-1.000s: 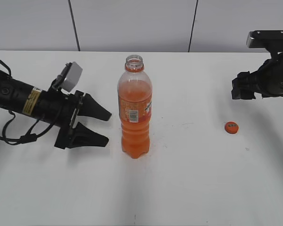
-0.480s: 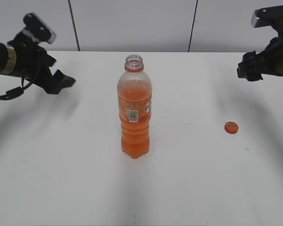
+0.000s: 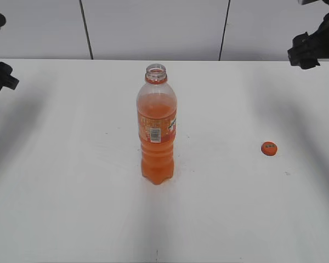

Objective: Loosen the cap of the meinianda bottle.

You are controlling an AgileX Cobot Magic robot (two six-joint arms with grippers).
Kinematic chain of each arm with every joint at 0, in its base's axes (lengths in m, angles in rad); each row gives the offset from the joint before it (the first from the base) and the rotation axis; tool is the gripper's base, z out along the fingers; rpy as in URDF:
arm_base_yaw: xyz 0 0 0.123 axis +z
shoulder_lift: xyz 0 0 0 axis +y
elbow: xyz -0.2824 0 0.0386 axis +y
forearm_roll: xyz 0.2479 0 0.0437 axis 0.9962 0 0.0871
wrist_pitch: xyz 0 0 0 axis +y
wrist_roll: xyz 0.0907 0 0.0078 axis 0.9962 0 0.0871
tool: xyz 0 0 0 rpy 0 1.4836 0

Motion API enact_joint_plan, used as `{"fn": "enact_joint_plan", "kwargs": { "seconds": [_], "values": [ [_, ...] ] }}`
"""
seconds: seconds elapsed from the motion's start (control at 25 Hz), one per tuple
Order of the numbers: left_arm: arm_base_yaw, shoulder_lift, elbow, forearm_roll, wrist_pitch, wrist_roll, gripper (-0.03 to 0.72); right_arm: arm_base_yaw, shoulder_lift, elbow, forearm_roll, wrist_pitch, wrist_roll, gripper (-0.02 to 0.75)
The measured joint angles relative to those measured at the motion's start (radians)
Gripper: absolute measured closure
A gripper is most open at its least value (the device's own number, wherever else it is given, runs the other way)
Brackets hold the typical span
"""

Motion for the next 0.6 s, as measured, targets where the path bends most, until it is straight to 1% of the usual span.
{"fn": "enact_joint_plan", "kwargs": {
  "seconds": [0.08,0.16,0.24,0.36,0.52,0.6],
  "values": [
    [0.006,-0.014,0.000,-0.235,0.045,0.193,0.163,0.000,0.000,-0.041,-0.043,0.078,0.044,0.153],
    [0.008,-0.024,0.000,-0.442,0.094,0.376,0.165,0.000,-0.001,-0.079,-0.064,0.164,0.074,0.153],
    [0.008,-0.026,0.000,-0.620,0.157,0.529,0.166,0.000,-0.002,-0.122,-0.066,0.263,0.085,0.153],
    [0.008,-0.037,-0.007,-0.778,0.284,0.621,0.167,0.000,-0.002,-0.177,-0.047,0.403,0.090,0.153],
    [0.008,-0.055,-0.037,-0.872,0.453,0.676,0.169,0.000,-0.004,-0.219,0.060,0.564,0.015,0.153],
    [0.008,-0.086,-0.045,-0.902,0.506,0.713,0.169,0.000,-0.007,-0.222,0.142,0.616,-0.049,0.153]
  ]
}}
